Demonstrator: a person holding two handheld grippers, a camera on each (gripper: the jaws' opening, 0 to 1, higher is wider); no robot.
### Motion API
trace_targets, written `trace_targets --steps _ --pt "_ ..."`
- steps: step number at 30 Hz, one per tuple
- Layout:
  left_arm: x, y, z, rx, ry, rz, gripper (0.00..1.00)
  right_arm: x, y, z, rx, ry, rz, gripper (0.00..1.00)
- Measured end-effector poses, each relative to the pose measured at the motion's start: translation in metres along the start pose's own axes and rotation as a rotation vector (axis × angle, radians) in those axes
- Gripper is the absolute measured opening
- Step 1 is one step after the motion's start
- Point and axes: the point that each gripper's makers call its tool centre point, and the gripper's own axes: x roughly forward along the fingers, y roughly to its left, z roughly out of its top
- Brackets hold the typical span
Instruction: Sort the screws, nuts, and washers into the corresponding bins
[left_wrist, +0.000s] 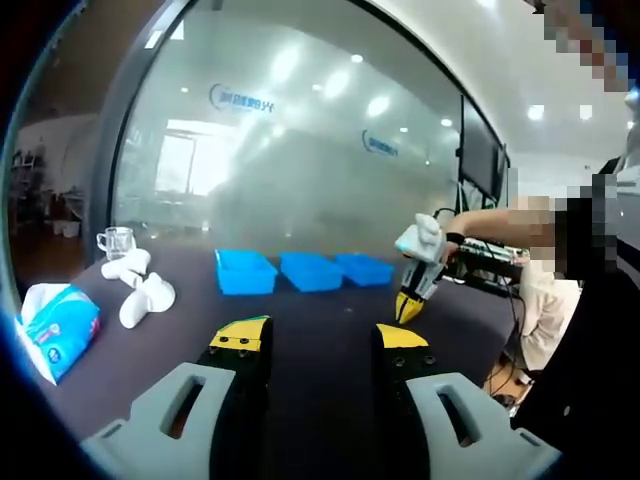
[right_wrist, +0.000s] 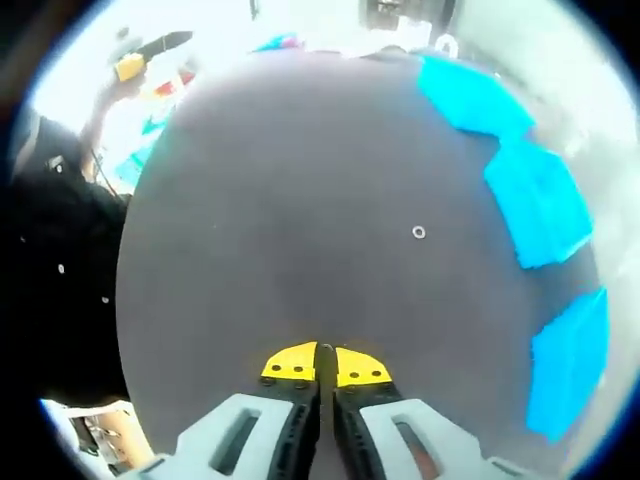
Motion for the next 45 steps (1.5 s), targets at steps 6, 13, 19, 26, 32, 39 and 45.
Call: trace_targets --steps 6,13,19,26,32,39,45 --pt "0.000 -0.002 0.001 0.003 -0.002 -0.002 0.39 -0.002 -0.002 -0.001 0.001 -0.015 -0.016 0.01" --pt "-0.002 -0.004 0.005 0.009 -0.007 -0.001 0.39 -0.010 -0.001 -0.001 0.027 -0.077 -0.029 0.01" --pt "-0.002 -0.006 0.007 0.013 -0.012 -0.005 0.39 -0.020 0.000 0.002 0.064 -0.155 -0.047 0.01" --pt "-0.002 -0.010 0.011 0.022 -0.018 -0.009 0.39 -0.038 -0.003 0.008 0.120 -0.293 -0.105 0.01" --pt "-0.002 -0.013 0.013 0.030 -0.022 -0.014 0.39 -0.058 -0.018 0.014 0.176 -0.432 -0.198 0.01" --pt "-0.003 -0.015 0.016 0.036 -0.026 -0.015 0.39 -0.083 -0.028 0.027 0.235 -0.622 -0.345 0.01" --pt "-0.003 -0.017 0.017 0.042 -0.027 -0.016 0.39 -0.098 -0.030 0.036 0.272 -0.749 -0.440 0.01"
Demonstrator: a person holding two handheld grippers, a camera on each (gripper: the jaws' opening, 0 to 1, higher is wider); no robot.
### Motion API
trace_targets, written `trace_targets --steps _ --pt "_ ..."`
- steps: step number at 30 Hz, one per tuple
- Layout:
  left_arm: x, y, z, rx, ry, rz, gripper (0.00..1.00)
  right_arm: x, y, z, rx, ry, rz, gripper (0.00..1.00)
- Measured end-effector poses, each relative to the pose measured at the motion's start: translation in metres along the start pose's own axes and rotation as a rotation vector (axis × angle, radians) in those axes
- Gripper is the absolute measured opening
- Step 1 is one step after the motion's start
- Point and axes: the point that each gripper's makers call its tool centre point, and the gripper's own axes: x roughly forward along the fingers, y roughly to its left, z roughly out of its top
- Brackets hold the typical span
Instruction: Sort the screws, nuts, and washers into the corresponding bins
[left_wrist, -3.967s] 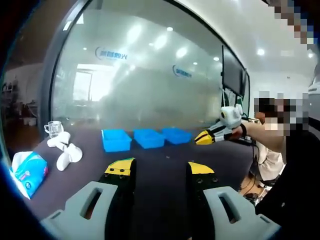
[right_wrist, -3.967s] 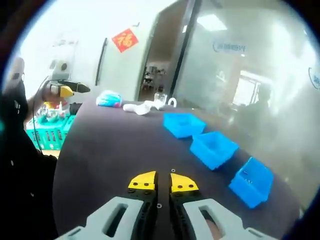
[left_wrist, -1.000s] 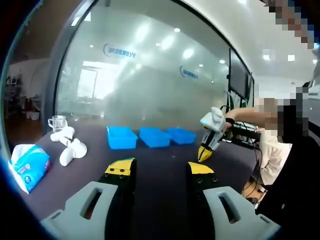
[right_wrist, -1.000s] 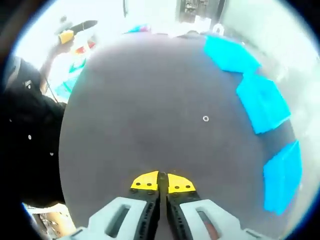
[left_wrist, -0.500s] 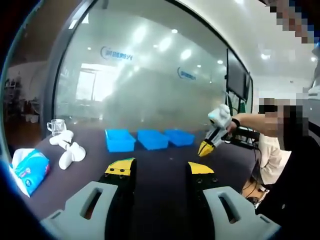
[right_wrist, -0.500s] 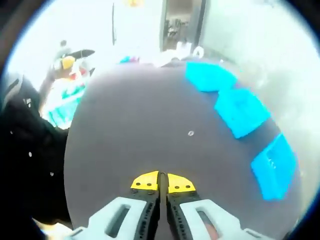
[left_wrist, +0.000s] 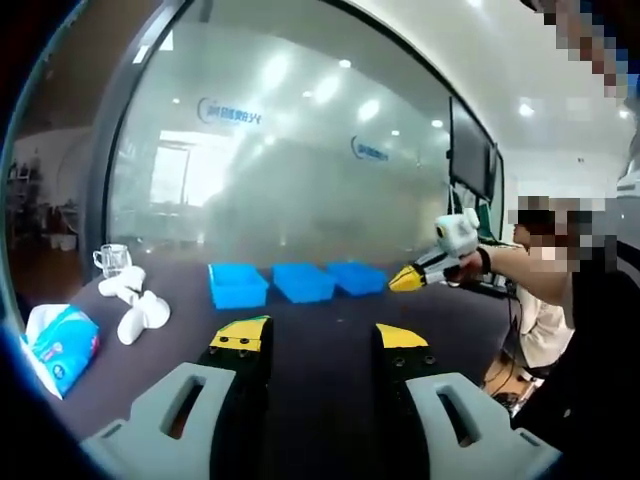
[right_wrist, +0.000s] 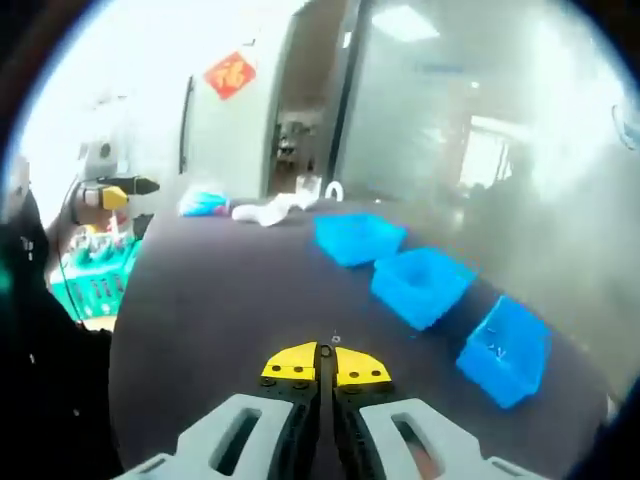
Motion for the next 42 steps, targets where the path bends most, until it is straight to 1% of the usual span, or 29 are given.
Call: trace_targets --steps 2,4,6,8,10,11,13,18,23,26,33,39,42 --pt "0.000 -0.001 0.001 0.002 -0.001 -0.001 0.39 -0.001 -0.004 0.007 -0.006 -0.044 -0.046 0.01" --pt "0.001 -0.002 0.002 0.005 -0.003 -0.003 0.39 -0.003 -0.005 0.017 0.011 -0.110 -0.090 0.01" --pt "0.002 -0.002 0.003 0.005 -0.005 -0.004 0.39 -0.005 -0.006 0.024 0.020 -0.159 -0.122 0.01" --pt "0.003 -0.003 0.004 0.006 -0.006 -0.006 0.39 -0.006 -0.007 0.029 0.023 -0.196 -0.161 0.01" --pt "0.003 -0.004 0.004 0.008 -0.005 -0.007 0.39 -0.007 -0.007 0.031 0.021 -0.215 -0.181 0.01" --pt "0.003 -0.004 0.004 0.008 -0.006 -0.008 0.39 -0.008 -0.009 0.033 0.010 -0.229 -0.203 0.01" --pt "0.003 -0.004 0.004 0.009 -0.006 -0.007 0.39 -0.007 -0.009 0.032 -0.007 -0.230 -0.231 0.01" --pt "0.002 -0.002 0.002 0.005 -0.005 -0.006 0.39 -0.002 -0.007 0.032 -0.014 -0.242 -0.250 0.01" --pt "0.002 -0.001 0.000 0.000 -0.002 -0.003 0.39 0.002 -0.011 0.036 0.003 -0.264 -0.279 0.01" --pt "0.001 0.001 -0.001 -0.003 -0.003 0.002 0.39 0.003 -0.018 0.040 0.022 -0.284 -0.308 0.01" --pt "0.000 0.005 -0.001 -0.007 -0.003 0.009 0.39 0.012 -0.035 0.044 0.069 -0.298 -0.359 0.01" --pt "-0.002 0.008 -0.001 -0.009 -0.006 0.020 0.39 0.024 -0.050 0.045 0.137 -0.309 -0.374 0.01" --pt "-0.003 0.010 -0.002 -0.010 -0.006 0.025 0.39 0.034 -0.058 0.048 0.150 -0.305 -0.374 0.01"
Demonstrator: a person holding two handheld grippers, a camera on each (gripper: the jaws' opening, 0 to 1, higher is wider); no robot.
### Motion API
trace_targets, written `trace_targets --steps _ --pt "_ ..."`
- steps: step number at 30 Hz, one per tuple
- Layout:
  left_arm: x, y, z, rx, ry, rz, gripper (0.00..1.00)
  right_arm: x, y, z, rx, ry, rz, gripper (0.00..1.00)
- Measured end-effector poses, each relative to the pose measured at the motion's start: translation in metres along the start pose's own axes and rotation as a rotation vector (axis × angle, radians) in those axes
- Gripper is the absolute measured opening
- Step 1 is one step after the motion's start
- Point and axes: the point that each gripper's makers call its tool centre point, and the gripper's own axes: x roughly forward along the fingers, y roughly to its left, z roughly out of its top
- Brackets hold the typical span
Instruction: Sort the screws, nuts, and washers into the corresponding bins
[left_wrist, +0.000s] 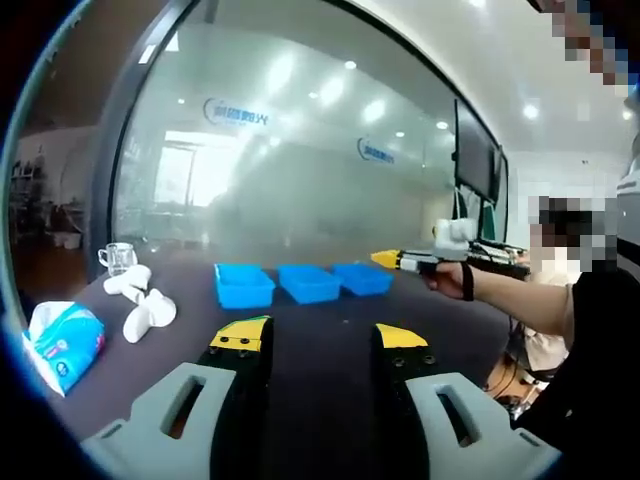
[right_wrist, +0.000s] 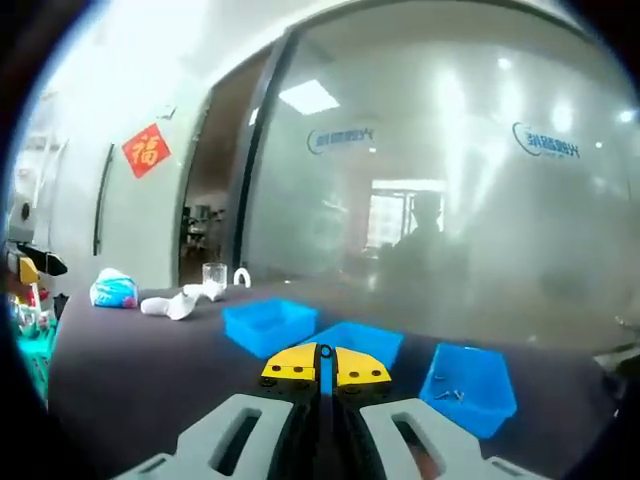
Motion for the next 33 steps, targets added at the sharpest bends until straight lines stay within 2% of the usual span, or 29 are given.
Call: trace_targets --steps 9,22,33 --pt "-0.003 0.006 0.005 -0.001 -0.008 0.018 0.39 0.046 -0.013 0.004 0.010 0.027 -0.020 0.01" --pt "-0.009 0.012 0.005 -0.007 -0.013 0.029 0.39 0.106 -0.025 -0.010 0.023 0.119 -0.043 0.01" --pt "-0.016 0.018 0.005 -0.012 -0.015 0.043 0.39 0.117 -0.018 -0.020 -0.019 0.162 -0.052 0.01"
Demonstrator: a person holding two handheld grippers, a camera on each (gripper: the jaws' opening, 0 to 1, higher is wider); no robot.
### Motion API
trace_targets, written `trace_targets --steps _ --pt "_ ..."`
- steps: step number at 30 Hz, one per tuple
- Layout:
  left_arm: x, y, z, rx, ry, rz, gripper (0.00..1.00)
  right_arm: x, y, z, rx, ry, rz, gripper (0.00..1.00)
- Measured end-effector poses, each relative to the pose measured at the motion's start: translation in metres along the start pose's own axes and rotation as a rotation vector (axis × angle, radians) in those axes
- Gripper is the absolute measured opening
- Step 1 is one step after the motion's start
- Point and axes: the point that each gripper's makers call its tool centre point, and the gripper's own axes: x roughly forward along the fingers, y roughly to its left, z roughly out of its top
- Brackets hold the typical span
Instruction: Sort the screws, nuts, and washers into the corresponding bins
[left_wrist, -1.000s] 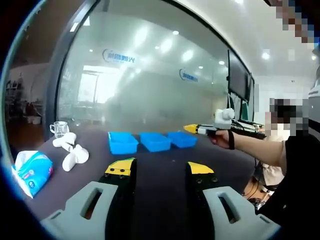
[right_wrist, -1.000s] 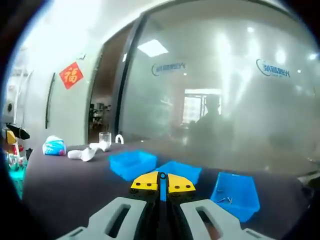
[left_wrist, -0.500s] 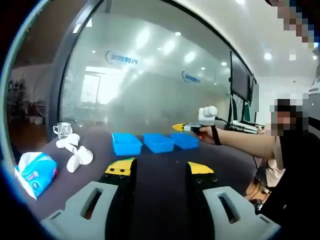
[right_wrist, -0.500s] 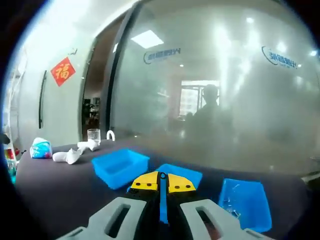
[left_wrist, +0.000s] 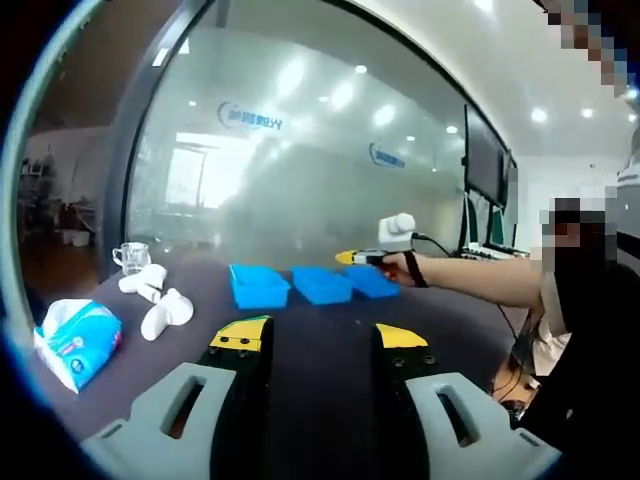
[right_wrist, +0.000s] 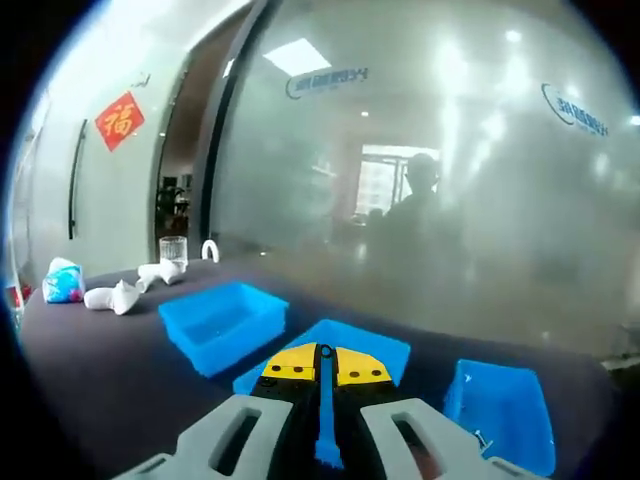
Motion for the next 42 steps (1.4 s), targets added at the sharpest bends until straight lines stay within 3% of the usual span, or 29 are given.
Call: trace_targets --steps 14,17,20,27,42 --pt "-0.004 0.000 0.001 0.005 -0.002 0.004 0.39 0.003 0.002 -0.002 -0.013 0.022 -0.015 0.01" --pt "-0.004 -0.001 0.001 0.009 0.000 0.004 0.39 0.004 0.007 -0.005 -0.025 0.033 -0.002 0.05" --pt "-0.005 -0.002 0.003 0.012 -0.004 0.004 0.39 0.002 0.018 -0.014 -0.057 0.063 0.042 0.22" --pt "-0.005 -0.003 0.003 0.014 -0.004 0.004 0.39 -0.007 0.022 -0.014 -0.058 0.047 0.048 0.21" --pt "0.001 -0.006 0.002 0.008 0.000 -0.006 0.39 -0.069 0.041 -0.003 -0.019 -0.031 0.127 0.31"
